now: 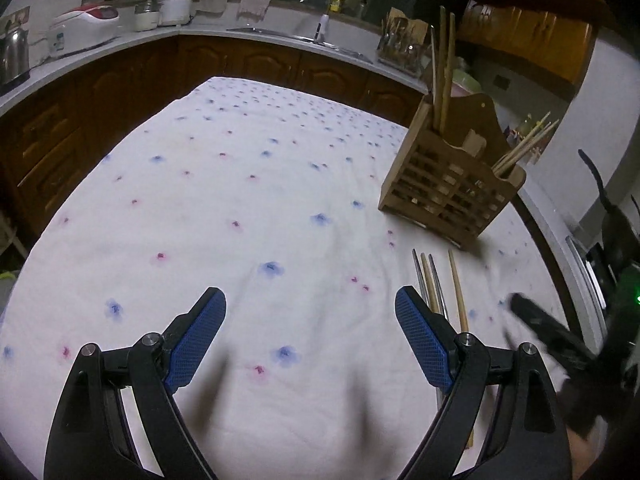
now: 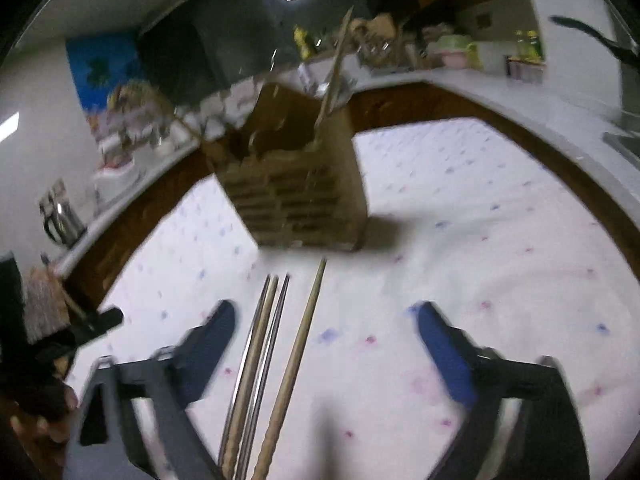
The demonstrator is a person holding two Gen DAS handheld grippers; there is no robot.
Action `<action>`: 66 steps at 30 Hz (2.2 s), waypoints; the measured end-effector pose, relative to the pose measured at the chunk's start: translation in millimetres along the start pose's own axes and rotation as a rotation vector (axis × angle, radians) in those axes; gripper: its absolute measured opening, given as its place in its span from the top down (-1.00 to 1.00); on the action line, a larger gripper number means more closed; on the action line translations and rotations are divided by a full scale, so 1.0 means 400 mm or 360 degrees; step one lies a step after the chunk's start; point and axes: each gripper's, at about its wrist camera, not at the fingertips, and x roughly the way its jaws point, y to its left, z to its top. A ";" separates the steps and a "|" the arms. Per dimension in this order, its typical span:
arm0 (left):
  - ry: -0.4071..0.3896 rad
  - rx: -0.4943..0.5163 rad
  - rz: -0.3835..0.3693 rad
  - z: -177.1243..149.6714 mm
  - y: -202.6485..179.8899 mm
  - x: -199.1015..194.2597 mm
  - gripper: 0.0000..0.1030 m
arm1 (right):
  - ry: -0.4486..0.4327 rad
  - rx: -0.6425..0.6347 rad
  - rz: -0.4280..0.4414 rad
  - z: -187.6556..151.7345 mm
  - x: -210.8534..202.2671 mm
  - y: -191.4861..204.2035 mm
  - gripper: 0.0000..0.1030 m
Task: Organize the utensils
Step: 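Move both open tools back to the remaining chopsticks on the table, then close the right tool on a wooden chopstick while the left tool closes on a steel chopstick, then lift both held chopsticks toward the wooden holder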
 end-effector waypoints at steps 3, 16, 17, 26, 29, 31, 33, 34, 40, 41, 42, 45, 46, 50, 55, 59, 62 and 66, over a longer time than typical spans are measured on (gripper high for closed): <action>0.0030 0.0037 -0.0010 0.004 -0.016 0.009 -0.72 | 0.0144 -0.0025 -0.0007 -0.008 0.083 0.017 -0.03; 0.0200 0.0305 -0.0014 0.031 -0.167 0.126 -0.72 | 0.0357 -0.0155 -0.0090 -0.042 0.116 -0.038 0.79; 0.0207 0.0319 -0.0010 0.034 -0.177 0.138 -0.72 | 0.0355 -0.0141 -0.0101 -0.051 0.096 -0.059 0.80; 0.0311 0.0362 0.0039 0.044 -0.229 0.244 -0.49 | 0.0322 -0.0033 -0.0150 -0.099 -0.010 -0.157 0.79; 0.0368 0.0329 0.0013 0.046 -0.231 0.272 -0.24 | 0.0313 -0.0003 -0.0141 -0.097 -0.012 -0.158 0.75; 0.0402 0.0318 0.0000 0.044 -0.233 0.288 -0.11 | 0.0312 0.0001 -0.0127 -0.093 -0.008 -0.153 0.69; 0.0377 0.0364 0.0047 0.041 -0.245 0.286 -0.07 | 0.0314 -0.0009 -0.0117 -0.088 -0.003 -0.147 0.69; 0.0375 0.0372 0.0033 0.039 -0.250 0.285 -0.06 | 0.0315 -0.0016 -0.0111 -0.086 0.001 -0.143 0.69; 0.0363 0.0563 0.0086 0.016 -0.288 0.282 0.18 | 0.0312 -0.0009 -0.0105 -0.079 0.017 -0.142 0.67; 0.0366 0.0586 0.0060 0.009 -0.287 0.272 0.34 | 0.0312 -0.0010 -0.0106 -0.078 0.019 -0.141 0.67; 0.0369 0.0609 0.0047 0.002 -0.284 0.263 0.40 | 0.0314 -0.0015 -0.0109 -0.076 0.021 -0.140 0.67; 0.0376 0.0659 0.0004 -0.021 -0.265 0.235 0.51 | 0.0313 -0.0017 -0.0107 -0.078 0.019 -0.142 0.68; 0.0387 0.0648 -0.0008 -0.022 -0.260 0.232 0.51 | 0.0312 -0.0014 -0.0108 -0.078 0.018 -0.144 0.69; 0.0423 0.0587 -0.0010 -0.011 -0.257 0.239 0.51 | 0.0308 -0.0017 -0.0125 -0.069 0.029 -0.146 0.70; 0.0382 0.0611 0.0039 -0.002 -0.291 0.262 0.64 | 0.0302 -0.0051 -0.0209 -0.036 0.075 -0.138 0.71; 0.0352 0.0641 0.0044 -0.006 -0.302 0.262 0.84 | 0.0299 -0.0148 -0.0307 -0.026 0.101 -0.107 0.72; 0.0369 0.0595 0.0006 -0.001 -0.285 0.251 0.92 | 0.0304 -0.0169 -0.0308 -0.022 0.106 -0.100 0.85; 0.0336 0.0507 -0.0069 0.011 -0.250 0.194 0.92 | 0.0281 -0.0073 -0.0199 -0.018 0.073 -0.105 0.89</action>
